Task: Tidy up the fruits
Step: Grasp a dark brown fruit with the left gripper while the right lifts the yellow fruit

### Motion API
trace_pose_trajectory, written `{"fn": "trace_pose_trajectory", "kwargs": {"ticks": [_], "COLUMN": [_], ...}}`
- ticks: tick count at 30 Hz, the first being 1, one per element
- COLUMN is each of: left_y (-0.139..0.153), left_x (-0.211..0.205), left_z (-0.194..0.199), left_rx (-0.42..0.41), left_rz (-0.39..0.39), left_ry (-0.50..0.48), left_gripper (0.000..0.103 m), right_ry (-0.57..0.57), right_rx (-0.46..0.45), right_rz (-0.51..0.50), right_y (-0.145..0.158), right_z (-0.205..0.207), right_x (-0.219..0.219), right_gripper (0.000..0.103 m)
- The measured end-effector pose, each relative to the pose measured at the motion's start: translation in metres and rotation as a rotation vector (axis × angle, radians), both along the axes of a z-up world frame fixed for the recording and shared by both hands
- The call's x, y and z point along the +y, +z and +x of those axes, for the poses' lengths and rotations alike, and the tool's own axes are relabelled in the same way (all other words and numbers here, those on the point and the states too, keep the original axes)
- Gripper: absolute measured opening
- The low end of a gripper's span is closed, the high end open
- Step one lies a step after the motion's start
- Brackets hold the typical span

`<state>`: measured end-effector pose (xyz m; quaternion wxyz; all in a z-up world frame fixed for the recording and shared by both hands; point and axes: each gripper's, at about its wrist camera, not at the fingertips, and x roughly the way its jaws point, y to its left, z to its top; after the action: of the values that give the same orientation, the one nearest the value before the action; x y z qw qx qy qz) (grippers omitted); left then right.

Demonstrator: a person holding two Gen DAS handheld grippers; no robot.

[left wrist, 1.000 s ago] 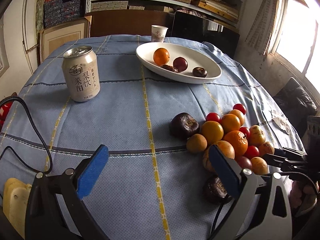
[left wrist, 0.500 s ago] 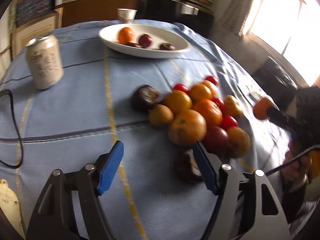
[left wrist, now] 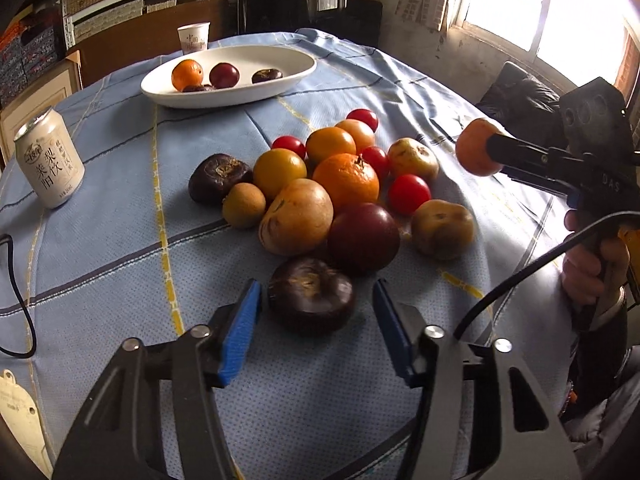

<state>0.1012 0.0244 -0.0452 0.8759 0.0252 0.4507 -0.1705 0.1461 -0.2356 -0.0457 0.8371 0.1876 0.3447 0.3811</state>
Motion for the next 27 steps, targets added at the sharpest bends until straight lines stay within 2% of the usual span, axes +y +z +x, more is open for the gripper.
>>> {"fn": "trace_pose_trajectory", "kwargs": {"ticks": [1, 5, 12, 16, 19, 22, 24, 27], "left_y": [-0.001, -0.002, -0.001, 0.002, 0.007, 0.015, 0.022, 0.040], "left_x": [0.001, 0.004, 0.008, 0.015, 0.024, 0.034, 0.041, 0.049], "left_z": [0.001, 0.001, 0.000, -0.002, -0.003, -0.007, -0.008, -0.001], "left_rx": [0.006, 0.009, 0.005, 0.006, 0.006, -0.009, -0.012, -0.021], "left_rz": [-0.003, -0.019, -0.032, -0.069, -0.114, -0.124, -0.131, -0.160], "left_ry": [0.003, 0.012, 0.028, 0.048, 0.064, 0.070, 0.072, 0.067], "left_gripper": [0.049, 0.044, 0.043, 0.043, 0.043, 0.043, 0.043, 0.043], "right_ry": [0.000, -0.001, -0.002, -0.003, 0.022, 0.072, 0.115, 0.153], "right_rx": [0.000, 0.005, 0.008, 0.015, 0.041, 0.102, 0.115, 0.102], "right_rz": [0.001, -0.005, -0.010, -0.026, -0.070, -0.179, -0.199, -0.128], "right_y": [0.000, 0.000, 0.000, -0.001, -0.003, -0.006, 0.005, 0.040], "right_z": [0.000, 0.000, 0.000, 0.001, 0.003, 0.006, 0.007, 0.019], "right_x": [0.000, 0.001, 0.003, 0.005, 0.012, 0.026, 0.030, 0.033], "right_gripper": [0.044, 0.044, 0.044, 0.044, 0.044, 0.045, 0.044, 0.044]}}
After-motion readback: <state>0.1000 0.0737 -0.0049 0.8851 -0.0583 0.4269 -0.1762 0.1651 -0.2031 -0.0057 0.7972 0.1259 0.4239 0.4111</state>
